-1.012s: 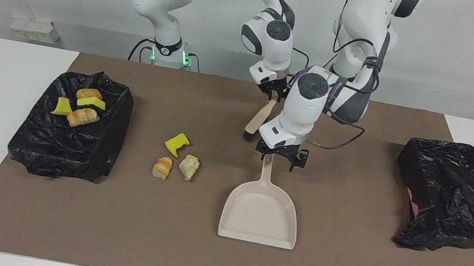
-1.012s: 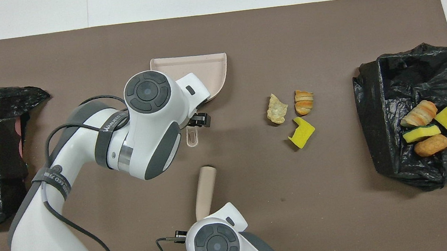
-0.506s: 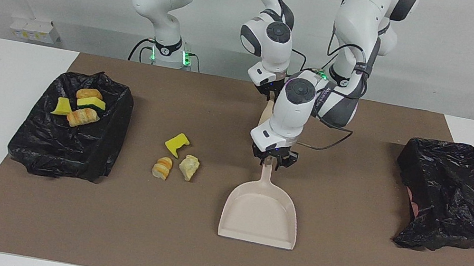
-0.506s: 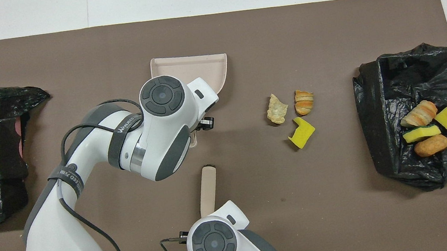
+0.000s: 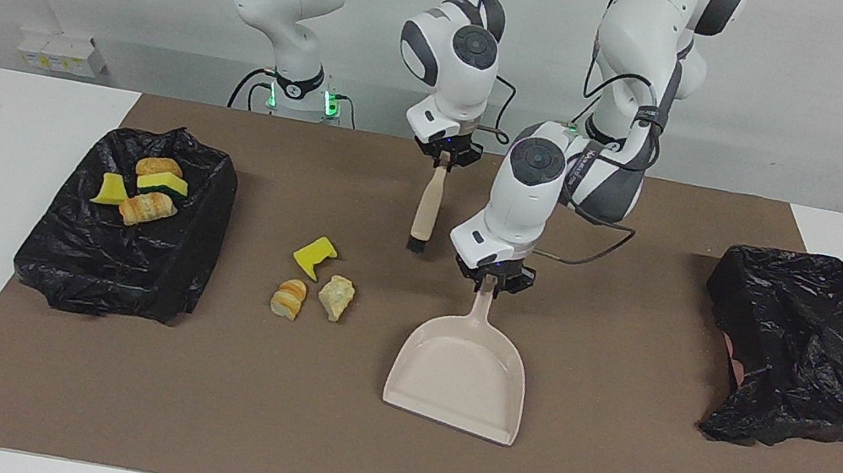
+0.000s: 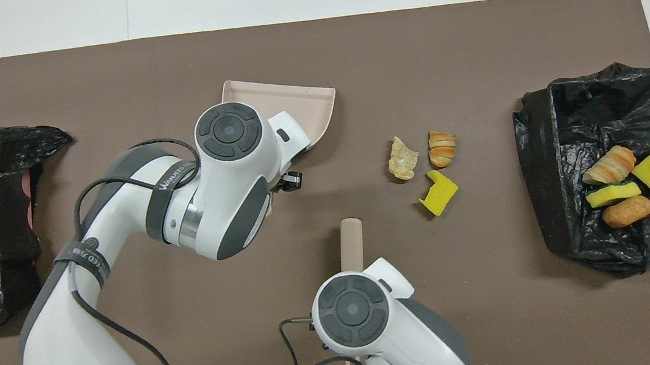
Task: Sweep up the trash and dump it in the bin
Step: 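Sweep the bread and sponge pieces into the left-held dustpan with the right gripper's brush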
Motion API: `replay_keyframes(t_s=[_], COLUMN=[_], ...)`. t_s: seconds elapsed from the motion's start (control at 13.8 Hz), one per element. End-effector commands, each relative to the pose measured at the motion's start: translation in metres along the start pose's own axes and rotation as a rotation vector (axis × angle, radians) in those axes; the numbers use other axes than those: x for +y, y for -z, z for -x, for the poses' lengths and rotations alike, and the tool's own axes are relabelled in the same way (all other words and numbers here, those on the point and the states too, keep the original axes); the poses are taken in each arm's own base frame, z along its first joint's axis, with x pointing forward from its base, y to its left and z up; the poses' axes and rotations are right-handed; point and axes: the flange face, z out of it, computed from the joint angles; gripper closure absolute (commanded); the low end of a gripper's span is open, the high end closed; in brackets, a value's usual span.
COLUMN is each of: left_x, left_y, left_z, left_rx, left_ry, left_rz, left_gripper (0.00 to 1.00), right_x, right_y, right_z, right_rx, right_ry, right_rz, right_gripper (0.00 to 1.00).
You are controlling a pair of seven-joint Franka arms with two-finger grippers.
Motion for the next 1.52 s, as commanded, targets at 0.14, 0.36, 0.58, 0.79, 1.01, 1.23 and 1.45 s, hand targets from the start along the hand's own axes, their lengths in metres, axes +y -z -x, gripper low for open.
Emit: replay_keyframes(t_s=[0.14,0.36,0.58,0.79,1.01,1.23,1.45], left_x=[-0.046,-0.085,-0.1,-0.116,-0.11,-0.066,-0.024], left_y=[0.043,0.061,0.062,0.059,0.054,0.04,0.021], left_z=[0.009,0.016,0.016,0.015,0.019,0.035,0.065], left_rx=[-0.031,-0.066,-0.08,-0.098,-0.093,-0.128,-0.114], left_ry=[-0.181,-0.4,-0.612,-0.717,-0.864,-1.132,-1.229], left_rz=[-0.022,-0.014,-0.005,-0.005,-0.012,-0.039,-0.087], left_gripper=[1.0,1.0,1.0,1.0,1.0,1.0,1.0], right_x=[0.092,0.152,0.219,0.219,0.208,0.171,0.135], right_y=[0.031,0.026,0.017,-0.018,-0.037,-0.06,-0.063], right_z=[-0.052,-0.109,-0.16,-0.176,-0.175,-0.175,-0.159], right_rx=[0.034,0.056,0.05,0.016,-0.008,-0.001,-0.028], right_ry=[0.068,0.203,0.306,0.329,0.328,0.292,0.298], right_rz=[0.134,0.224,0.309,0.345,0.318,0.233,0.138], right_gripper=[1.0,1.0,1.0,1.0,1.0,1.0,1.0])
